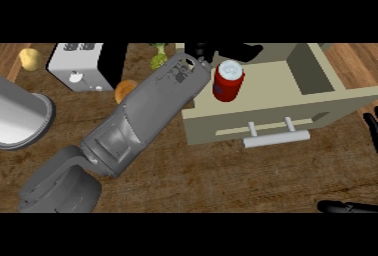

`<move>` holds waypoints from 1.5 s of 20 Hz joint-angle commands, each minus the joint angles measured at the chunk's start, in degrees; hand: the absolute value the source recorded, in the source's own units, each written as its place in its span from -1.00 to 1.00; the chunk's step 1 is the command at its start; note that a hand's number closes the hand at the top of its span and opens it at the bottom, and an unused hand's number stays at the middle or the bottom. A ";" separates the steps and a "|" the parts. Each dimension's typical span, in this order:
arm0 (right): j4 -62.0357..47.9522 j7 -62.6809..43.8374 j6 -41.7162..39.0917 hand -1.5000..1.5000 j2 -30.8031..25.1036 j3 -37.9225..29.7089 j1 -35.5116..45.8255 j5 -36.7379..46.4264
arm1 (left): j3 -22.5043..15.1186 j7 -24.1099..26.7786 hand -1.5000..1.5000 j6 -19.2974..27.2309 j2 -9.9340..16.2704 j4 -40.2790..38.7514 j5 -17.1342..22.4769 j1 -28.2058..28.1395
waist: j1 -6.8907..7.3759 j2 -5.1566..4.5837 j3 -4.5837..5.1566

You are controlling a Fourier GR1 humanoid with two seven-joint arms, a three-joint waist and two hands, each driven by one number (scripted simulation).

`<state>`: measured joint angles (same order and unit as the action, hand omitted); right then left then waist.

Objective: Pick up the can, place it into the drawer and close the drawer

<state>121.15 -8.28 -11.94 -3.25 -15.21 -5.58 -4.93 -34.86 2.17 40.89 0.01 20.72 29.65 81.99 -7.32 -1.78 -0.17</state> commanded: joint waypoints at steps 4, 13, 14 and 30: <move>1.94 0.43 0.62 -1.00 2.82 4.39 -1.50 3.03 | -2.11 1.14 -1.00 3.91 -0.01 0.53 1.92 -1.04 | -0.73 -0.15 0.01; 5.47 2.69 0.98 -1.00 -3.79 3.02 1.87 12.94 | -0.58 1.88 -1.00 4.03 -0.01 2.04 6.53 -0.48 | 0.84 0.04 0.12; 6.21 5.56 -0.67 -1.00 -4.90 0.83 -1.16 11.67 | 0.09 4.64 -1.00 3.87 -0.01 1.79 7.18 -3.66 | 0.41 0.11 0.08; 2.34 7.43 3.14 -1.00 -11.37 14.44 5.48 44.36 | -0.40 4.26 -1.00 7.61 -0.01 4.49 11.24 1.25 | 4.87 1.12 0.15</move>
<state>124.28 -0.24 -10.01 -13.12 -4.22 -1.34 30.69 -34.67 7.57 47.85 0.00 24.69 40.52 82.59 -3.40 -0.99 -0.05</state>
